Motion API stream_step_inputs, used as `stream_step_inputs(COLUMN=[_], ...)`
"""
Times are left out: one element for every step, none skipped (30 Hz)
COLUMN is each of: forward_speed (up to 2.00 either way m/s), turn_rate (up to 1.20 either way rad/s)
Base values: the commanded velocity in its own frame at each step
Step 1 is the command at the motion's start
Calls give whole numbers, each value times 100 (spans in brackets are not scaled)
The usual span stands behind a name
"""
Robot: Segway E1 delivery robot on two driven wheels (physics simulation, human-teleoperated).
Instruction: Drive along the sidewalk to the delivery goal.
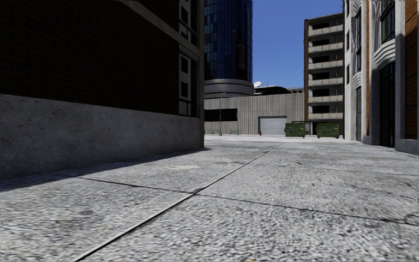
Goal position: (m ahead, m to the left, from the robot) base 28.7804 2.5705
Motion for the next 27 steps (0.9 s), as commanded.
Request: stream_step_inputs(forward_speed=[200,200,200,200,200,200,200,200,200,200,200,200,200,200,200,200,200,200,200,200,200,200,200,200,200,200,200], turn_rate=[0,0,0,0,0,0,0,0,0,0,0,0,0,0,0,0,0,0,0,0,0,0,0,0,0,0,0])
